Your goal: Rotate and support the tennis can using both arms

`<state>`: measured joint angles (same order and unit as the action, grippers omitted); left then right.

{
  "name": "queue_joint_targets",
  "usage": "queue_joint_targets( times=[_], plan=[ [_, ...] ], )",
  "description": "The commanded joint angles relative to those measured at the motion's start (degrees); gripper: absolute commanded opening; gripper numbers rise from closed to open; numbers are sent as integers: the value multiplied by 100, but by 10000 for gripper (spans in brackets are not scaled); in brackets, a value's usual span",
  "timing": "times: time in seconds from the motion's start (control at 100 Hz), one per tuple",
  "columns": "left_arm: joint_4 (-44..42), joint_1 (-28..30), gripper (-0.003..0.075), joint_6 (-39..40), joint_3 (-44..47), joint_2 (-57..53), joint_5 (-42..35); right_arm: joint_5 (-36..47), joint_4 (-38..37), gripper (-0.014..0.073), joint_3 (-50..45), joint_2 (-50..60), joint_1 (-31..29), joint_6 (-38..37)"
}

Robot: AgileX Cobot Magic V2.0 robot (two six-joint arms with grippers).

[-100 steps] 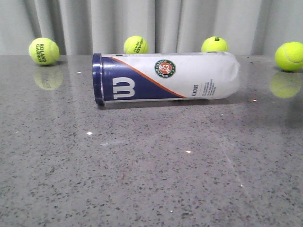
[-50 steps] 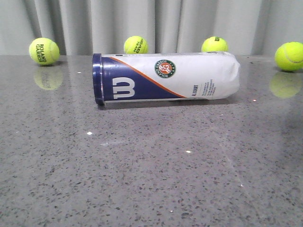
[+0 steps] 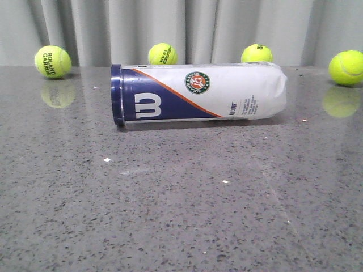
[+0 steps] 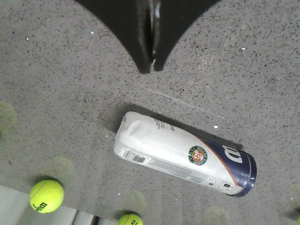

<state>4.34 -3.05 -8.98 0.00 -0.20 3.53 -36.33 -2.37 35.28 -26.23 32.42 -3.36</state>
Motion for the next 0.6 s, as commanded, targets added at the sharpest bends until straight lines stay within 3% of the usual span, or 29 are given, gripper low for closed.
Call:
queue_joint_targets(
  times=[0.0, 0.25, 0.59],
  plan=[
    [40, 32, -20, 20, 253, -191, -424, 584, -77, -66, -118, 312, -29, -8],
    [40, 32, -20, 20, 253, -191, -412, 714, -67, -66, -568, 1104, -29, -8],
    [317, 32, -20, 20, -61, -179, -353, 846, -67, -66, -568, 1202, -29, -8]
  ],
)
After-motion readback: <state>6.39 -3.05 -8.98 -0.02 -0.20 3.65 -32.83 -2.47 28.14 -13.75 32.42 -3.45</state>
